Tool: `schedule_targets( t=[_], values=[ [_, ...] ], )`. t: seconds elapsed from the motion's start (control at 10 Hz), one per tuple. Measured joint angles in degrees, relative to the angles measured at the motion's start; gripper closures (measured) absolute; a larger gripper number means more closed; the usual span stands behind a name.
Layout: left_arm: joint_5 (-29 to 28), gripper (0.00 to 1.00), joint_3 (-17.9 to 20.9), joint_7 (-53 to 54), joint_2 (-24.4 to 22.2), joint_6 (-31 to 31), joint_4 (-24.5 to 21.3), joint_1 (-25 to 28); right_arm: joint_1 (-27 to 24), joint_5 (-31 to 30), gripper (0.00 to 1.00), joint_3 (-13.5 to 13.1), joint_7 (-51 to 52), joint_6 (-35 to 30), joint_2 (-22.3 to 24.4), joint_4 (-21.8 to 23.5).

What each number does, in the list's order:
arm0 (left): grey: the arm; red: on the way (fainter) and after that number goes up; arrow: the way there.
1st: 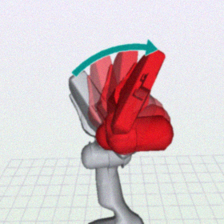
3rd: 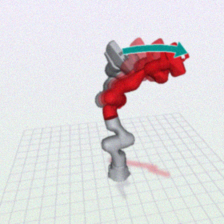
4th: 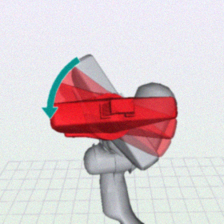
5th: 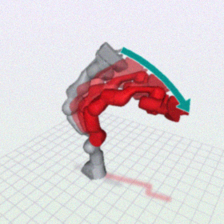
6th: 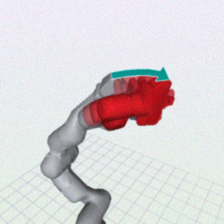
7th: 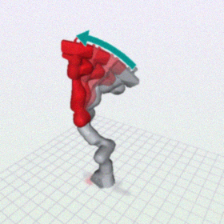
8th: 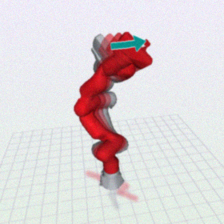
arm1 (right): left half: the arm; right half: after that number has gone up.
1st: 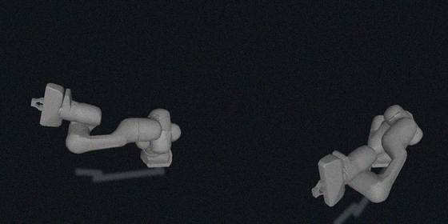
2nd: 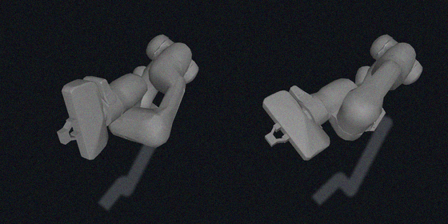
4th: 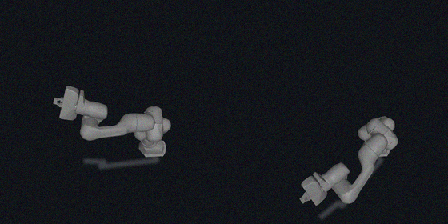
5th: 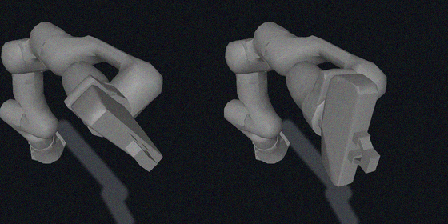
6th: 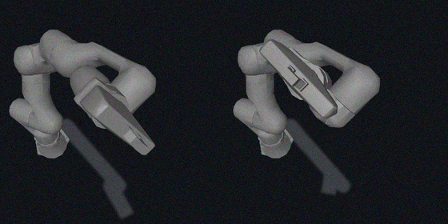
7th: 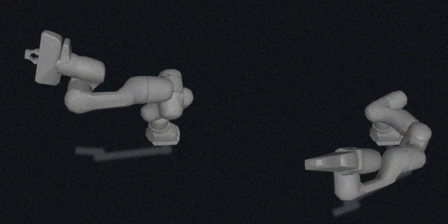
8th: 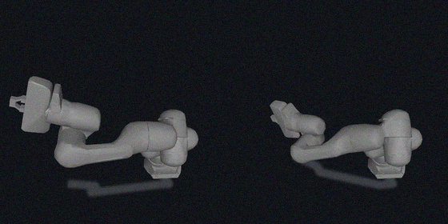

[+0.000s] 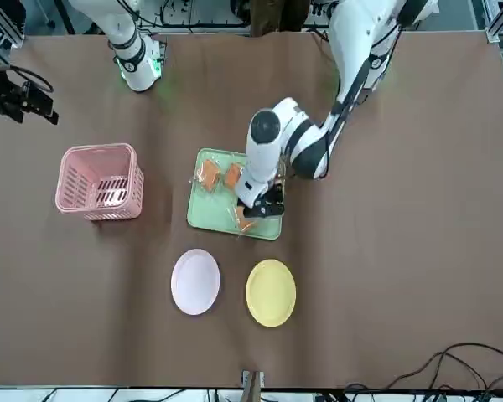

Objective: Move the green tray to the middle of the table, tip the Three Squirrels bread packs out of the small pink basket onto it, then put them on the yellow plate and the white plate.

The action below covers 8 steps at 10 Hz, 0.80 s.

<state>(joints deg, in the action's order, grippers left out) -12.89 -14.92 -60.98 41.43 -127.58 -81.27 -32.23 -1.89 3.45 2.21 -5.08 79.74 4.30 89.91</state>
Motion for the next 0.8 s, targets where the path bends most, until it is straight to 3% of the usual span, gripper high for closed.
schedule_targets(
  t=[0.5,0.8],
  values=[
    [0.00,0.00,0.74,-17.98,6.93,-15.38,1.17,-0.82,0.29,0.00,0.03,0.00,-0.21,-0.45,-0.07,0.00],
    [0.00,0.00,3.02,-18.54,9.32,-17.16,1.61,-3.67,0.28,0.00,0.02,-0.03,-0.27,-0.67,-0.08,0.00]
  ],
)
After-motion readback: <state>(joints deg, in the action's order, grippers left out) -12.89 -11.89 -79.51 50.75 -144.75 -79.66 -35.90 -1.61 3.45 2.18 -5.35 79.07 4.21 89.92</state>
